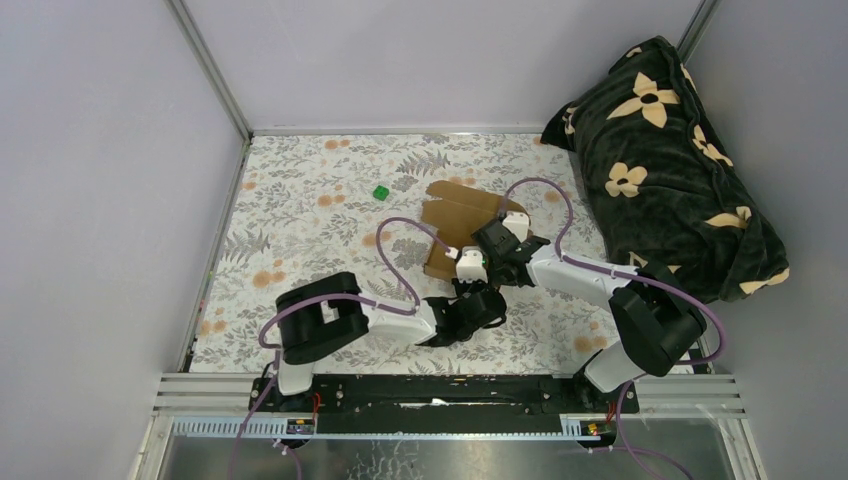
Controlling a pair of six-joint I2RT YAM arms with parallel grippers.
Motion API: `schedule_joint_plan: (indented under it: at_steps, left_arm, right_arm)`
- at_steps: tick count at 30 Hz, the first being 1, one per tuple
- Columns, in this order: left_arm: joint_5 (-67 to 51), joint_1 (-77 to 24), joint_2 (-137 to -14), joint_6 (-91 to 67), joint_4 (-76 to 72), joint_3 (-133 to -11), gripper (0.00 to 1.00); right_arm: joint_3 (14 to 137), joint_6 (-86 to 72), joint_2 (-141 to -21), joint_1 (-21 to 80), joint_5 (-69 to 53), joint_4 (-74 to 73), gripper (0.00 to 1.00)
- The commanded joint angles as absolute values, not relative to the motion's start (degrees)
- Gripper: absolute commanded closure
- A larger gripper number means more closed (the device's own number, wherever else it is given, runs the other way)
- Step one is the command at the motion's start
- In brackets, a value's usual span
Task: Fold the paper box
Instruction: Fold the paper box at the center of the board.
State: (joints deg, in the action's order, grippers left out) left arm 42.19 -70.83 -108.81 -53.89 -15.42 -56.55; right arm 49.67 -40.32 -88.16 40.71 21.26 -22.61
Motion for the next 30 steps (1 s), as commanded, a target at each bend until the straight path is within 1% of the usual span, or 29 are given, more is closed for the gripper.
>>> schedule_joint_plan:
  at_steps: [1, 7, 12, 15, 19, 21, 23, 25, 27, 30]
  left_arm:
    - [32.5, -68.1, -109.8, -41.0, -24.4, -65.4, 0.69]
    - [31.0, -68.1, -106.9, -42.1, -24.4, -62.1, 0.68]
    - [30.2, -68.3, -104.2, -43.8, -25.0, -58.3, 0.68]
    - [30.1, -68.5, -102.9, -44.0, -25.0, -57.0, 0.68]
    - [29.8, -68.7, -100.3, -43.9, -24.1, -56.2, 0.67]
    - [29.5, -68.9, -98.9, -44.1, -23.6, -56.1, 0.67]
    - [29.3, -69.4, -97.4, -44.1, -22.5, -56.1, 0.67]
    - [29.4, -69.7, -96.1, -44.4, -20.6, -56.6, 0.67]
    - [29.3, -70.0, -94.7, -44.8, -18.6, -57.1, 0.66]
    - [28.8, -70.1, -91.8, -45.0, -14.9, -57.7, 0.65]
  right_arm:
    - [48.9, -40.8, -89.5, 48.7, 19.1, -27.6, 0.77]
    - [49.6, -40.5, -88.8, 48.7, 21.1, -28.7, 0.69]
    - [50.8, -39.8, -90.0, 47.9, 21.5, -28.6, 0.69]
    - [51.5, -39.2, -90.6, 47.6, 22.0, -28.7, 0.74]
    - [51.9, -38.5, -91.4, 47.6, 22.8, -29.0, 0.85]
    - [51.9, -38.1, -92.0, 47.5, 23.2, -29.2, 0.88]
    - [51.8, -37.5, -92.5, 47.4, 23.1, -29.3, 0.93]
    - [51.6, -36.7, -93.2, 47.3, 22.9, -29.5, 0.95]
    - [51.4, -35.9, -93.8, 47.3, 22.9, -30.1, 1.0]
    - [51.0, -34.5, -94.2, 47.3, 22.8, -30.9, 1.0]
